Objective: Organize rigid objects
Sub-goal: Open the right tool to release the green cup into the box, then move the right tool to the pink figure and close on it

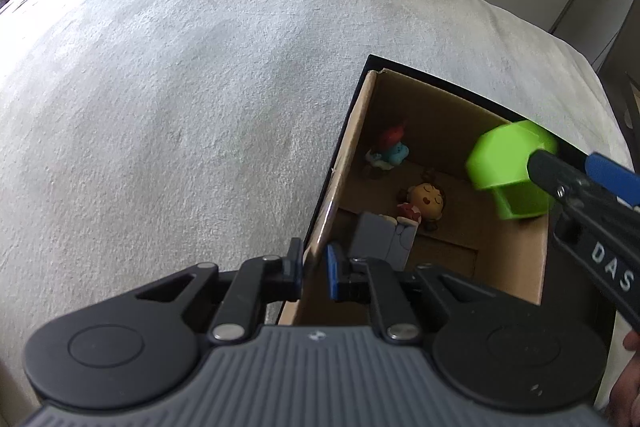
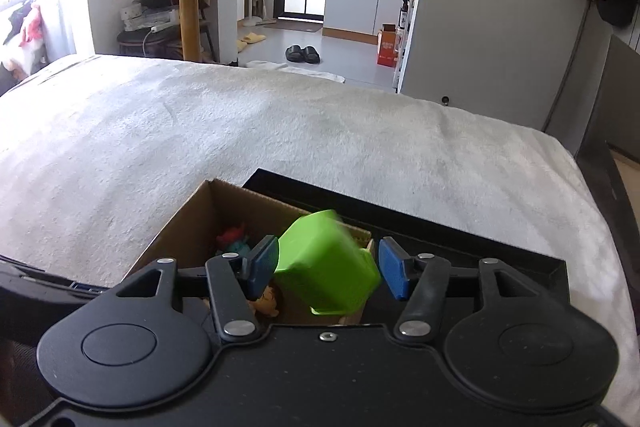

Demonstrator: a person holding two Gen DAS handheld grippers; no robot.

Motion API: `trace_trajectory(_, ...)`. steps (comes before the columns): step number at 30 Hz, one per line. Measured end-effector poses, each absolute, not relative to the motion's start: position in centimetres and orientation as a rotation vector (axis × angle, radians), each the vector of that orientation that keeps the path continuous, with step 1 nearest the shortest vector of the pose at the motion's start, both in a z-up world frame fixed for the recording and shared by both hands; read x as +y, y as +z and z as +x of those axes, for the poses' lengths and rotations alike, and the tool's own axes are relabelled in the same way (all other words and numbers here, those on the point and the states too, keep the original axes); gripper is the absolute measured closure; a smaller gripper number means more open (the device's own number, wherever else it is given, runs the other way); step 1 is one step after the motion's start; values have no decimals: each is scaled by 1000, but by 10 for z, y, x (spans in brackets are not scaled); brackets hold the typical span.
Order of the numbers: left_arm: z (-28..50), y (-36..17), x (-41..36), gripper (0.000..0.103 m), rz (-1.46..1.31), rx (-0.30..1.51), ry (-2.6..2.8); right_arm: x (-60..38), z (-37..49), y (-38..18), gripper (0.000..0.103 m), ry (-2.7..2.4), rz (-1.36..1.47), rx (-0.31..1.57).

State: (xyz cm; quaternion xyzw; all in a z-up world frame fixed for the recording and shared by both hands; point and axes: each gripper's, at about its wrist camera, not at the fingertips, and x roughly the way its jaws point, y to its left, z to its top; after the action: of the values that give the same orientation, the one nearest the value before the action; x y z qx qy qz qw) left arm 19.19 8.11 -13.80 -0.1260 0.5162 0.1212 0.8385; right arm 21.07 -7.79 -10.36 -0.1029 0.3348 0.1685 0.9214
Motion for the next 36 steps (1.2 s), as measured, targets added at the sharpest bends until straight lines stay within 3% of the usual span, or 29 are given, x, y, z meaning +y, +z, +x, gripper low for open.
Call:
trace_trajectory(21,179,-116,59,91,-149,1032,293,-144,197,-102,43,288,-78,693)
trace_trajectory(29,173,-104,50,75,-111,990,322,-179,193,-104,34,254,-32,676)
trace_trajectory(36,172,-95,35,57,-35,972,338,-211,194,-109,32,227,14,666)
